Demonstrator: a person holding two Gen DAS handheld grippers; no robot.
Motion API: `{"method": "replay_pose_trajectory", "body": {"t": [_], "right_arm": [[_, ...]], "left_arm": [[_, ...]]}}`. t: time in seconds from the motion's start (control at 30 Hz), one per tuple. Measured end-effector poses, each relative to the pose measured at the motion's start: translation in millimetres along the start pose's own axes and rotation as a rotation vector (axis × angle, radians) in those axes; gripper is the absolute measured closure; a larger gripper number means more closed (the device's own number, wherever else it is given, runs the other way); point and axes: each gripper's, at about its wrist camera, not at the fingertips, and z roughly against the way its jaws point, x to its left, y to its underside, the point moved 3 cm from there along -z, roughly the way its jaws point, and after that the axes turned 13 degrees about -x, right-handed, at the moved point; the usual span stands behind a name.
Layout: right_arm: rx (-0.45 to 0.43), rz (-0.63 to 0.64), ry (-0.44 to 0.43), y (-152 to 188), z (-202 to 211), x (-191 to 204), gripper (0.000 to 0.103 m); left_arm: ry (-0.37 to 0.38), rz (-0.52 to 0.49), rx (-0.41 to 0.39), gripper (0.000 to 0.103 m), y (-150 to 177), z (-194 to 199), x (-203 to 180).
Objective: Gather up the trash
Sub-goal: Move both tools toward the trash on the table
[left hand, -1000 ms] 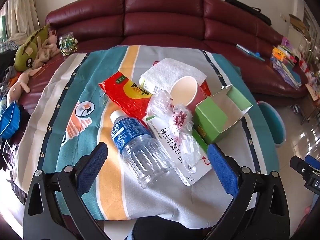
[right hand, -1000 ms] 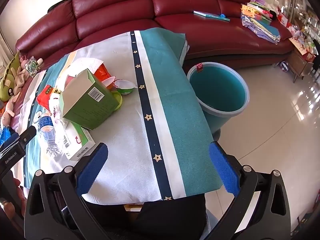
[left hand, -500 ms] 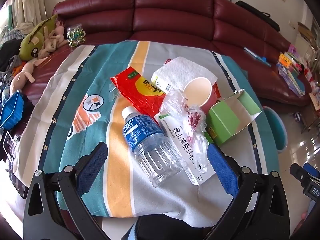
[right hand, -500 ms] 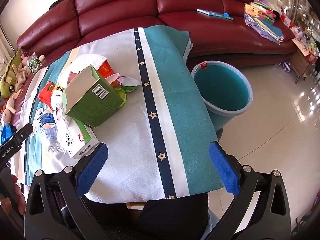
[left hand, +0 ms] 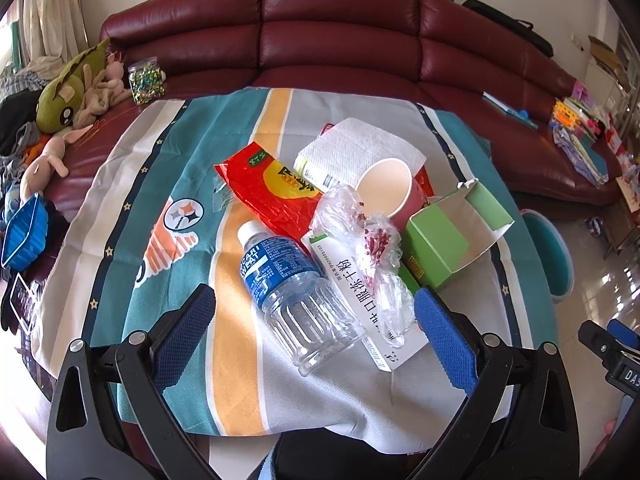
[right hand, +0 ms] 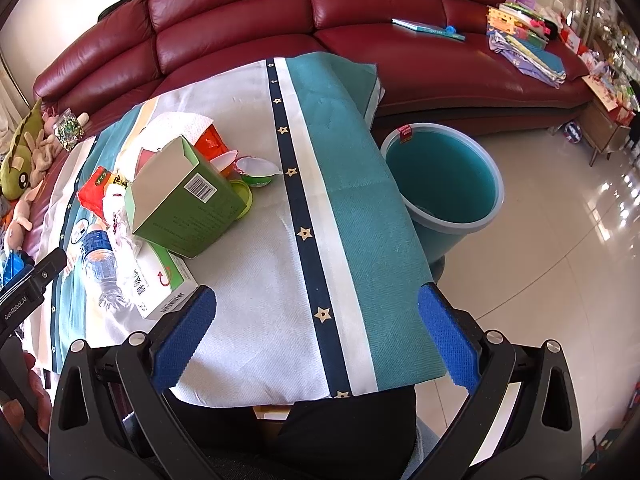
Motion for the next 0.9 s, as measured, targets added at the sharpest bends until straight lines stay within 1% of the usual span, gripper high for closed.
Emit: {"method": "replay_pose_trajectory", "body": {"t": [0.9], "right_arm": [[0.019, -0.002, 0.003, 7.4, -5.1, -1.2, 0.006]], "left_arm": [[0.001, -0.014, 0.014, 0.003, 5.2, -3.0, -3.6]]}}
